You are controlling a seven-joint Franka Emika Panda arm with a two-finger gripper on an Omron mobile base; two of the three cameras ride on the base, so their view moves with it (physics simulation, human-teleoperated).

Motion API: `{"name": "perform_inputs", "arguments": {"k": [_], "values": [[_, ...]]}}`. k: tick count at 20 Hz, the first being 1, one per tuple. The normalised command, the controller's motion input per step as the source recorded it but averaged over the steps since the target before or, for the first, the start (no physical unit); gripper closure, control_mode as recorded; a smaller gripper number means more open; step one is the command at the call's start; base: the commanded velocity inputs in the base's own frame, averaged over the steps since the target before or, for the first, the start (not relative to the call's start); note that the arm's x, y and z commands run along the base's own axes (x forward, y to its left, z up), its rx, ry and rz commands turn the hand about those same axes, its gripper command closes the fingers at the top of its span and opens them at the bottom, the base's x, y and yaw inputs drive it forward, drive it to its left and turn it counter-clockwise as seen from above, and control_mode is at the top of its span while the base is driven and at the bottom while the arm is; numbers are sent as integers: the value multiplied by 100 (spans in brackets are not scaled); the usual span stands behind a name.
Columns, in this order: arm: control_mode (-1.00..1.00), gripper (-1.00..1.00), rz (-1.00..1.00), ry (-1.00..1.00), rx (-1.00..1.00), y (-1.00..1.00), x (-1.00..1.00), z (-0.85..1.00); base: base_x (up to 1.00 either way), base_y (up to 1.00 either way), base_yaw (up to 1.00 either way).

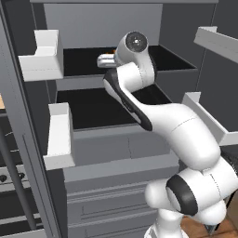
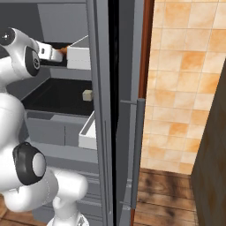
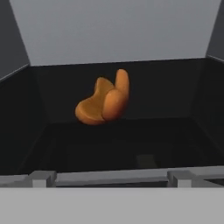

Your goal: Move the tofu and hotdog bun from the top shelf to the second highest shelf to make space. Then, place the pitcher from the counter on the cleared top shelf.

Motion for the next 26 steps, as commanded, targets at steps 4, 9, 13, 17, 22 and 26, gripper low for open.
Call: {"name": "perform_inputs", "arguments": {"k": [4, 9, 13, 17, 22, 26], "values": [[-100, -100, 0, 0, 0, -3, 36, 0, 0, 0, 0], [-100, -100, 0, 0, 0, 0, 32, 0, 0, 0, 0], [-100, -100, 0, 0, 0, 0, 31, 0, 0, 0, 0], [-100, -100, 0, 0, 0, 0, 27, 0, 0, 0, 0], [-100, -100, 0, 0, 1, 0, 31, 0, 0, 0, 0], [-100, -100, 0, 0, 1, 3, 34, 0, 0, 0, 0]]}}
